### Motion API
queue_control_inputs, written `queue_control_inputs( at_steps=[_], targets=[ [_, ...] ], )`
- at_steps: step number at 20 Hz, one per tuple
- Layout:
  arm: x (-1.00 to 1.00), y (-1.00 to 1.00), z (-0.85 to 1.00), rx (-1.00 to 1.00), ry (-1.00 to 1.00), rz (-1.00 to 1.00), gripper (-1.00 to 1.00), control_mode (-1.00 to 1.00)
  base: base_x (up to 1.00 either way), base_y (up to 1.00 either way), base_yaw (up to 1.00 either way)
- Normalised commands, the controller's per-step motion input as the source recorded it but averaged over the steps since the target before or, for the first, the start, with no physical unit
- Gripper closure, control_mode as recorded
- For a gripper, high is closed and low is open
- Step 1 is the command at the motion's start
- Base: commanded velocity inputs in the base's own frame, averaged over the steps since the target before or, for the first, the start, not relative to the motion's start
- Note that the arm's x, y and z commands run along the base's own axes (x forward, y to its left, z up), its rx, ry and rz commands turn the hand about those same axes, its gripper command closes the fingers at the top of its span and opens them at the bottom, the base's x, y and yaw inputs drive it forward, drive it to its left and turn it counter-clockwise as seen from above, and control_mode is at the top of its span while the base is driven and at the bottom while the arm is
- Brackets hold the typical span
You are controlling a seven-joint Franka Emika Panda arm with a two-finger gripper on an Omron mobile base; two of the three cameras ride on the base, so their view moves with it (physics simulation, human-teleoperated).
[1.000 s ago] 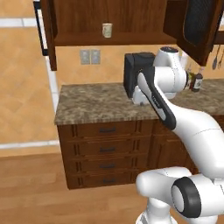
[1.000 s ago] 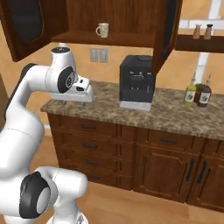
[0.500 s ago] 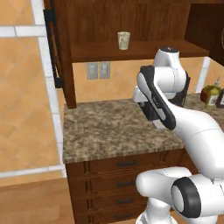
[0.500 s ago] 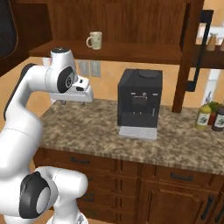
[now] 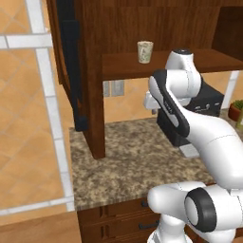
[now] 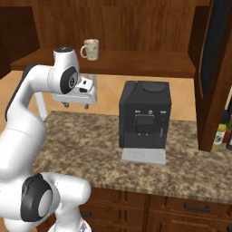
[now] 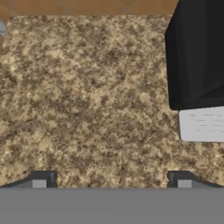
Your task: Gather all objects into one cabinet and sort the glasses and bowls to opposite sides.
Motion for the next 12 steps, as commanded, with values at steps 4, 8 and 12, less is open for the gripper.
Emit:
queue_control_inputs(
  at_steps=[4,8,12],
  targets=[
    [0.0,0.0,0.0,0.0,0.0,0.0,-1.0,1.0,0.34,0.02,-0.07],
    [0.0,0.0,0.0,0.0,0.0,0.0,-1.0,1.0,0.01,0.0,0.0],
    [0.0,0.0,0.0,0.0,0.0,0.0,-1.0,1.0,0.0,0.0,0.0]
  ],
)
